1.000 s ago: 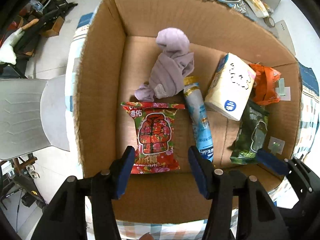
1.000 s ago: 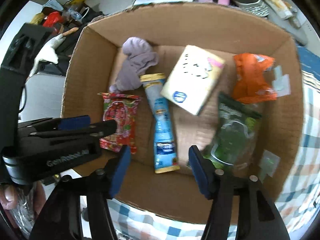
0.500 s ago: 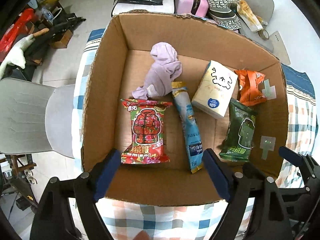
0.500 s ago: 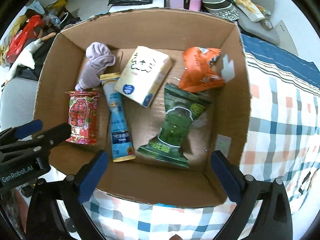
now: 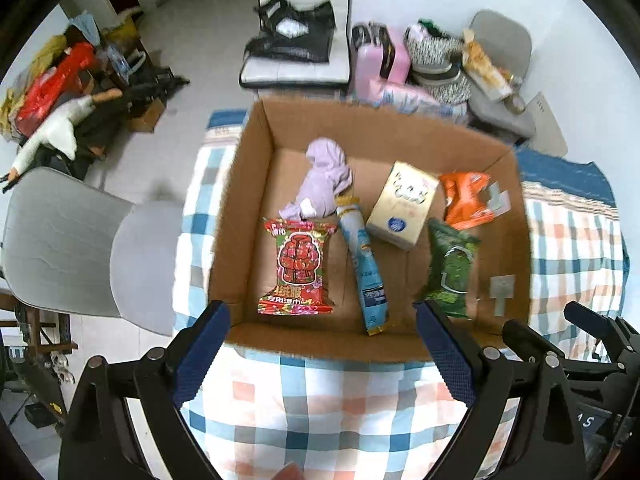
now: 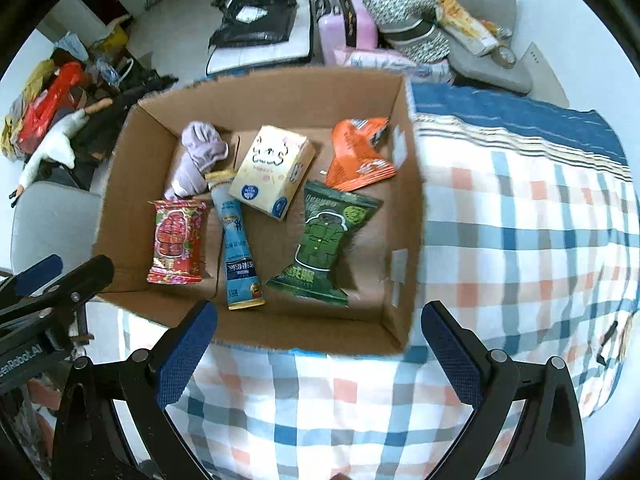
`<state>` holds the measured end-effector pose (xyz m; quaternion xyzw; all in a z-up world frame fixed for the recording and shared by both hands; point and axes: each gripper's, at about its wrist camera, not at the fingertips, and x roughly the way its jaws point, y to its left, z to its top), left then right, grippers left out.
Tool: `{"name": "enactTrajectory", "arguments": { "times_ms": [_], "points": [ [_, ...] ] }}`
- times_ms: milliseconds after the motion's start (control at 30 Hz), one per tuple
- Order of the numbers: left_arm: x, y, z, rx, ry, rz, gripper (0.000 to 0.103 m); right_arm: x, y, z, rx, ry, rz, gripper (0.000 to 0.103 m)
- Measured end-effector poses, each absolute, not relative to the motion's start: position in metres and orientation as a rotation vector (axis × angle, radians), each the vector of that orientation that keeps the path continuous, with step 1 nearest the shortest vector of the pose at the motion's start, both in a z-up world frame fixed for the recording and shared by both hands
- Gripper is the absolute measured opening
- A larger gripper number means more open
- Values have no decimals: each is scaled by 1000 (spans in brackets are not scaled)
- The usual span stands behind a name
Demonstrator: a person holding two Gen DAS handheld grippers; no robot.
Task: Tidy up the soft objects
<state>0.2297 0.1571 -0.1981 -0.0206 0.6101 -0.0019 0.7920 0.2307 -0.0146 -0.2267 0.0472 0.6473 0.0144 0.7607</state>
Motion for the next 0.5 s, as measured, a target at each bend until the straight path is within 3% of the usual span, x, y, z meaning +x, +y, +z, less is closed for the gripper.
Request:
{"name": "enactTrajectory", "arguments": {
  "times_ms": [500],
  "points": [
    [131, 140, -78, -2, 1074, -13, 95, 128, -30, -84, 67, 1148, 3, 103]
  ]
}}
